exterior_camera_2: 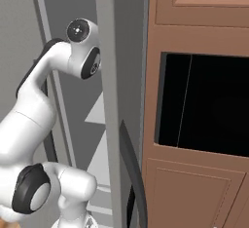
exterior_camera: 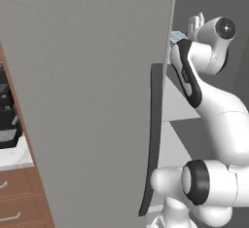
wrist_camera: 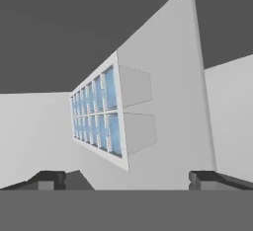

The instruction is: Open the freezer door, pick up the ice cube tray from the freezer, and place it on the dining counter.

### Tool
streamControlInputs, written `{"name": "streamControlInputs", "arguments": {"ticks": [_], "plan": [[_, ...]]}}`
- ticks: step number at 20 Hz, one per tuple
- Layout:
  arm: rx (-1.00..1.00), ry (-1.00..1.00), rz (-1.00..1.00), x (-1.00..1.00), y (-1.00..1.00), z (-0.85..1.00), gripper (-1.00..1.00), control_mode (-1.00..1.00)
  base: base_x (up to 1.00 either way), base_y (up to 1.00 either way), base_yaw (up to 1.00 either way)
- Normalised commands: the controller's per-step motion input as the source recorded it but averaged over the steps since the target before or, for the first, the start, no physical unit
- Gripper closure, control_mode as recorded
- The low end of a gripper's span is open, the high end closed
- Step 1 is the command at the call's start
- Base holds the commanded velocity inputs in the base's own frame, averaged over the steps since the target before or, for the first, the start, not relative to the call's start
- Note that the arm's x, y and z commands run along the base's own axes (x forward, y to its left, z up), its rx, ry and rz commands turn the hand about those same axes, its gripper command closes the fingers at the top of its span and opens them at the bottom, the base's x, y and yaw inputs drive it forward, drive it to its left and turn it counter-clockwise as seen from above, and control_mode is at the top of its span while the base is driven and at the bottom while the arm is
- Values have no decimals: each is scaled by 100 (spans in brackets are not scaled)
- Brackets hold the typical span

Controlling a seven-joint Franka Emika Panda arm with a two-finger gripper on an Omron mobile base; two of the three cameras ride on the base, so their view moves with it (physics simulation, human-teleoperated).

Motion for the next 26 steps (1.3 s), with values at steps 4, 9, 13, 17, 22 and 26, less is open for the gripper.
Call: {"name": "streamControlInputs", "arguments": {"ticks": [4, 9, 13, 17, 22, 26], "plan": [[0, 0, 0, 25, 0, 0, -100, -100, 0, 0, 0], [0, 0, 0, 34, -2, 5, -100, -100, 0, 0, 0], [0, 0, 1, 33, -20, 1, -100, -100, 0, 0, 0], [0, 0, 2, 21, -27, 0, -100, -100, 0, 0, 0], [0, 0, 2, 21, -23, 0, -100, -100, 0, 0, 0], [0, 0, 2, 18, -15, 0, -100, -100, 0, 0, 0]]}}
